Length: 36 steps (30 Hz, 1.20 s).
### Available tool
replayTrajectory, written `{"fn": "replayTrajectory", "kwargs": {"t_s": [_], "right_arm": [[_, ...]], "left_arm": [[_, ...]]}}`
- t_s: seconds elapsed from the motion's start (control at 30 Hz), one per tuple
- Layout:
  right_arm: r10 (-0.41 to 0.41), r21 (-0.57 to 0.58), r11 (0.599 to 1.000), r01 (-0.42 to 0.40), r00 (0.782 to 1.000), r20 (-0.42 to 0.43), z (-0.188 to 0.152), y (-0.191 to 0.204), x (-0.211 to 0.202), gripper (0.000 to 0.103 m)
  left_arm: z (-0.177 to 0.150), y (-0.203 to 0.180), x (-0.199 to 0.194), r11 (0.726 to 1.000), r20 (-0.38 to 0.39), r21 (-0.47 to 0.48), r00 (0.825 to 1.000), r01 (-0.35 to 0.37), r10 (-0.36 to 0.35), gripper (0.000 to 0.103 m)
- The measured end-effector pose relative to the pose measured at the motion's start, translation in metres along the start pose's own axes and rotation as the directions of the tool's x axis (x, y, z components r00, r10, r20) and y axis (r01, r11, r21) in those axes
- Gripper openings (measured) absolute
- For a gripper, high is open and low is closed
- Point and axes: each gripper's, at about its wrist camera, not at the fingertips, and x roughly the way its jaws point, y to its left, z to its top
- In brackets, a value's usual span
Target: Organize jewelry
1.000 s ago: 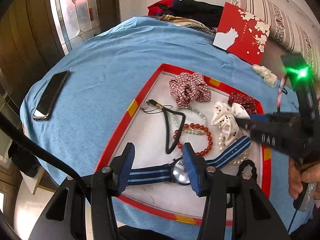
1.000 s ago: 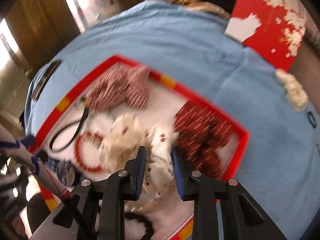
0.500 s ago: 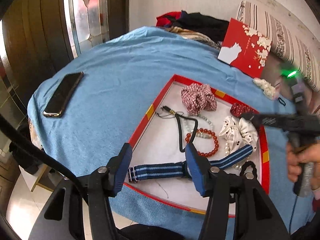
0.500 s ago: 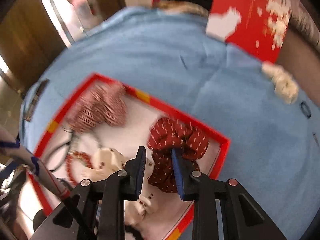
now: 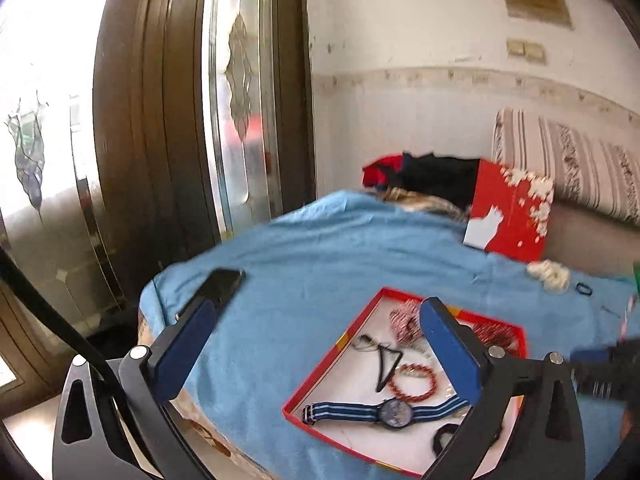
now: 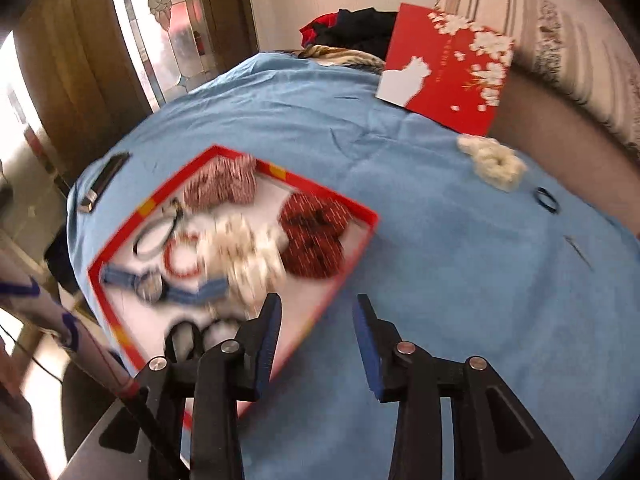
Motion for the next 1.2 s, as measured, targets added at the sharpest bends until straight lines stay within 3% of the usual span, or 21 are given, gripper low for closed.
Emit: {"fn": "replayTrajectory", "kwargs": {"t_s": [0.17, 0.3, 0.4, 0.57, 0.87, 1.2], "right_arm": [[-0.031, -0.005, 0.999, 0.031, 0.999, 0.006, -0.047, 0.000, -0.025, 0.044], [-0.027, 0.022, 0.999, 0.027, 0.999, 0.020, -0.074, -0.001, -0.038, 0.046], [-0.046, 0.036, 0.998, 0.045, 0.998, 0.033, -0.085, -0.001, -0.045, 0.047], [-0.086, 0.068, 0.994, 0.083, 0.995, 0.043, -0.095, -0.008, -0.053, 0.049], [-0.128, 0.066, 0.990, 0.125, 0.991, 0.031, -0.101, -0.010, -0.051, 0.053], [-0.143, 0.049, 0.989, 0.142, 0.990, 0.015, -0.096, -0.004, -0.041, 0.054]], "left_arm": [[0.005, -0.018, -0.035, 1.000, 0.008, 0.009, 1.000, 0.020, -0.020, 0.103], [-0.004, -0.033, -0.051, 0.996, -0.064, -0.019, 0.994, 0.088, -0.089, 0.103], [-0.014, -0.050, -0.051, 0.993, -0.157, -0.032, 0.981, 0.114, -0.118, 0.103], [-0.039, -0.077, -0.054, 0.981, -0.292, -0.044, 0.936, 0.191, -0.195, 0.103], [-0.064, -0.094, -0.049, 0.985, -0.358, 0.036, 0.922, 0.171, -0.147, 0.103], [-0.078, -0.090, -0.030, 0.985, -0.428, 0.018, 0.892, 0.170, -0.146, 0.103]]}}
